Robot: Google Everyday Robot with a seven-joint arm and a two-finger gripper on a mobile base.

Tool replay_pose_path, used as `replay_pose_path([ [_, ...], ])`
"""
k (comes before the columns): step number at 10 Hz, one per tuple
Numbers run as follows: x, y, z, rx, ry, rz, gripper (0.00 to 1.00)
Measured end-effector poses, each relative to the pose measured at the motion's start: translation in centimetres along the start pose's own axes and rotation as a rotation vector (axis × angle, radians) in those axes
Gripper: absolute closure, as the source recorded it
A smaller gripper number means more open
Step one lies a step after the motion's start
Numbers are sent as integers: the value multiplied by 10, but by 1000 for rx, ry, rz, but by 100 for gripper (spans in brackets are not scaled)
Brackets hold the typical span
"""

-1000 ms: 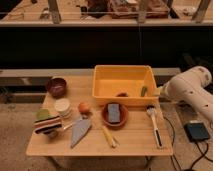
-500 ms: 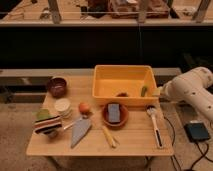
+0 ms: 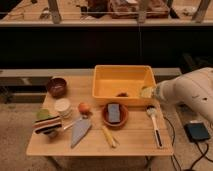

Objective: Wipe purple bowl with sponge

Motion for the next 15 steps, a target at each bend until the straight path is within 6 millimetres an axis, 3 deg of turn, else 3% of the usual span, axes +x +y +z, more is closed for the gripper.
replay_pose_path([
  [1, -10, -25, -8, 28, -1, -53, 38],
  [2, -14, -33, -10, 36, -1, -71, 38],
  [6, -16, -34, -9, 35, -19, -101, 38],
  [8, -26, -52, -1, 53, -51, -158, 38],
  [10, -41, -83, 15, 72, -85, -202, 38],
  [12, -61, -127, 45, 87, -130, -251, 38],
  [15, -73, -149, 101, 79, -184, -255, 38],
])
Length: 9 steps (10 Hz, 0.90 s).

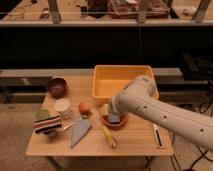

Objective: Wipe purple bowl with sponge

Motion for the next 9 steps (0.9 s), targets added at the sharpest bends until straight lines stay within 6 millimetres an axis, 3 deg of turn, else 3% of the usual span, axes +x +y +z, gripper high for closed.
replay_pose_path([
  [2, 8, 5, 25, 4, -9, 30, 38],
  [9, 10, 9, 26, 3, -12, 39, 38],
])
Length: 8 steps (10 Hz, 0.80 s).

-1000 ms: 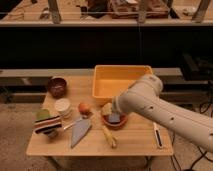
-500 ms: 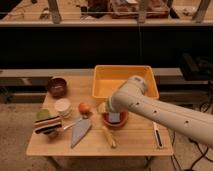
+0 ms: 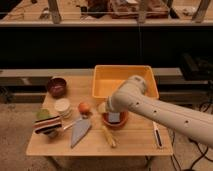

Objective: Wipe purple bowl with sponge

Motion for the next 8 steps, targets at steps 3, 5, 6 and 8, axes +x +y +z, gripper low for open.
replay_pose_path([
  [3, 14, 32, 22, -13, -49, 30, 38],
  [5, 19, 47, 40, -49, -81, 49, 38],
  [6, 19, 52, 47, -70, -88, 58, 38],
  [8, 20, 63, 62, -124, -94, 68, 38],
])
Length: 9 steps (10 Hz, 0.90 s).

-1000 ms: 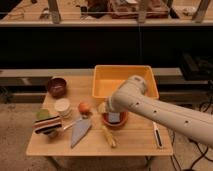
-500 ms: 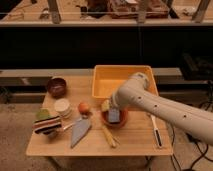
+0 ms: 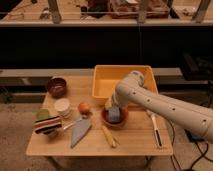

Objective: Wipe purple bowl with sponge

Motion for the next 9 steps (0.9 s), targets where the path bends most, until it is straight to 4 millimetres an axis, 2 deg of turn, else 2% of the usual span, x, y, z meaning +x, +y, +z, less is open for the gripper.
replay_pose_path([
  [3, 3, 5, 16, -19, 5, -8, 39],
  [5, 4, 5, 22, -27, 11, -17, 45],
  [9, 5, 3, 28, -35, 12, -24, 21],
])
